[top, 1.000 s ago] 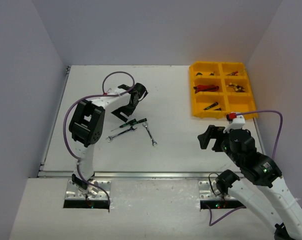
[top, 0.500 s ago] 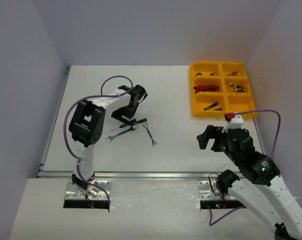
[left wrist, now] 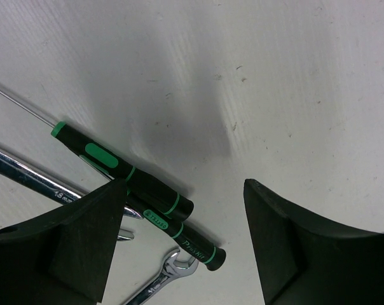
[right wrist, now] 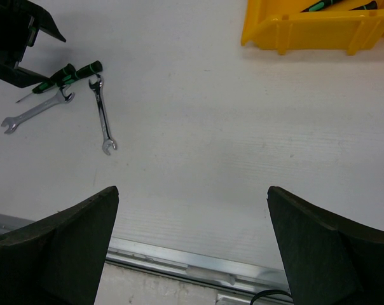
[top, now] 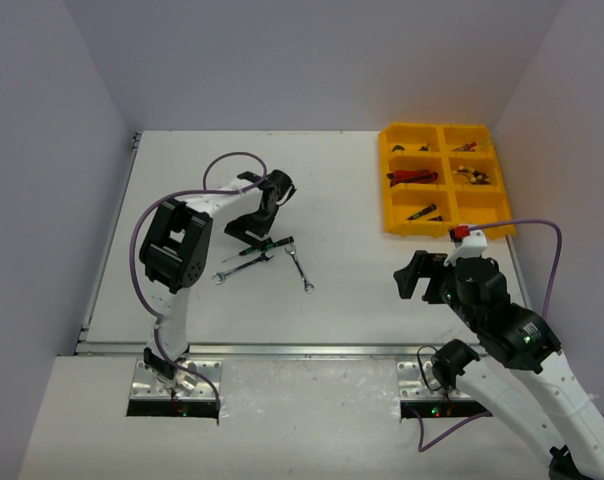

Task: Sort the tools into containers

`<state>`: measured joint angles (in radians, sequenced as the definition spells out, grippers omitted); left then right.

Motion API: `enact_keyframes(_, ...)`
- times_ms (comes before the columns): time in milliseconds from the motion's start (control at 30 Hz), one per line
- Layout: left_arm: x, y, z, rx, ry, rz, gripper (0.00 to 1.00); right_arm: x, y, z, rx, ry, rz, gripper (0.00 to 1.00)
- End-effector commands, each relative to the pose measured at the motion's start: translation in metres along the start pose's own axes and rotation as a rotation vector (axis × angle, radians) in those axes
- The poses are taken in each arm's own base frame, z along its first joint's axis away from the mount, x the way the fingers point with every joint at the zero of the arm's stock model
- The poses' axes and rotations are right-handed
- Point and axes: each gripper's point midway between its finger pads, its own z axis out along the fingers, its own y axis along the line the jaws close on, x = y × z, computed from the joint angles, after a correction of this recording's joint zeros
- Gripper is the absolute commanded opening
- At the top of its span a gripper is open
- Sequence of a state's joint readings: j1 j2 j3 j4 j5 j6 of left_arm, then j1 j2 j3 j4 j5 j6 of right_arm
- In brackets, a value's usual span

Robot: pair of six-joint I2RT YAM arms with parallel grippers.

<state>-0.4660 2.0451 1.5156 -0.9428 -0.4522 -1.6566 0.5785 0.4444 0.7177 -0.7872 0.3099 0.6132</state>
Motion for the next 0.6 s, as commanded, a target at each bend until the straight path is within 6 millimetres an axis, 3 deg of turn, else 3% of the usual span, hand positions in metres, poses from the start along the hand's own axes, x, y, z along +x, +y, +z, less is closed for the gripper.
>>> enact_keyframes(0, 0.002, -0.011, 0.002, 0.021, -0.002, -0.010, 0.72, -0.010, 0.001, -0.001, -0.001, -0.039, 0.009, 0.99)
enact_keyframes(567, 0.007, -0.018, 0.024, 0.010, -0.027, 0.024, 0.70, -0.008, -0.001, 0.000, 0.010, -0.032, 0.006, 0.99)
